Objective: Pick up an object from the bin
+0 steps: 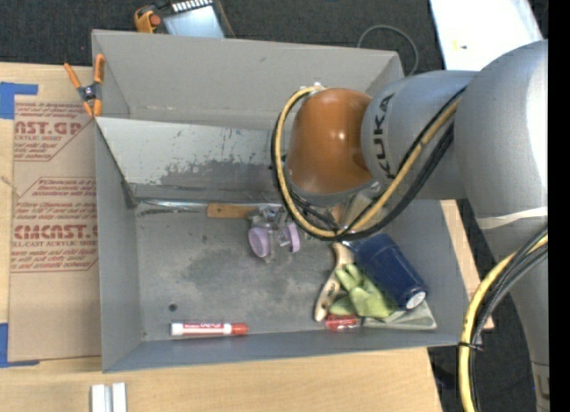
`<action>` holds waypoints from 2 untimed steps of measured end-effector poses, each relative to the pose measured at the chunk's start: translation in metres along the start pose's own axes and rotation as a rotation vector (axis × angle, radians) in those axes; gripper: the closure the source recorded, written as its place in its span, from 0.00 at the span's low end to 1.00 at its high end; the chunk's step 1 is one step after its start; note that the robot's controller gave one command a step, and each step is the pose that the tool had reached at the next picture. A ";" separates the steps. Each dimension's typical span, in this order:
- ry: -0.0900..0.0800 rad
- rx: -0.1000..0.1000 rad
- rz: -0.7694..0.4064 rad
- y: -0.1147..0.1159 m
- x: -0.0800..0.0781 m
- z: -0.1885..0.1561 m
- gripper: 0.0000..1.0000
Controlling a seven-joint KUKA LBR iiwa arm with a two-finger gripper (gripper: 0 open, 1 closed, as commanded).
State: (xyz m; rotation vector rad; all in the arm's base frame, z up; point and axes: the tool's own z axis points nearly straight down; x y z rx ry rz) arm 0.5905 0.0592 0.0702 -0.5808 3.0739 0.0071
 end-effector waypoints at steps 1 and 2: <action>0.012 -0.004 0.000 0.001 0.003 -0.018 1.00; 0.001 0.000 -0.001 0.001 -0.001 -0.068 1.00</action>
Offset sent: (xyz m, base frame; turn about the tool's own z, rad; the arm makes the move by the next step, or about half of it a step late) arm -0.0022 0.0000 0.0269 -0.0003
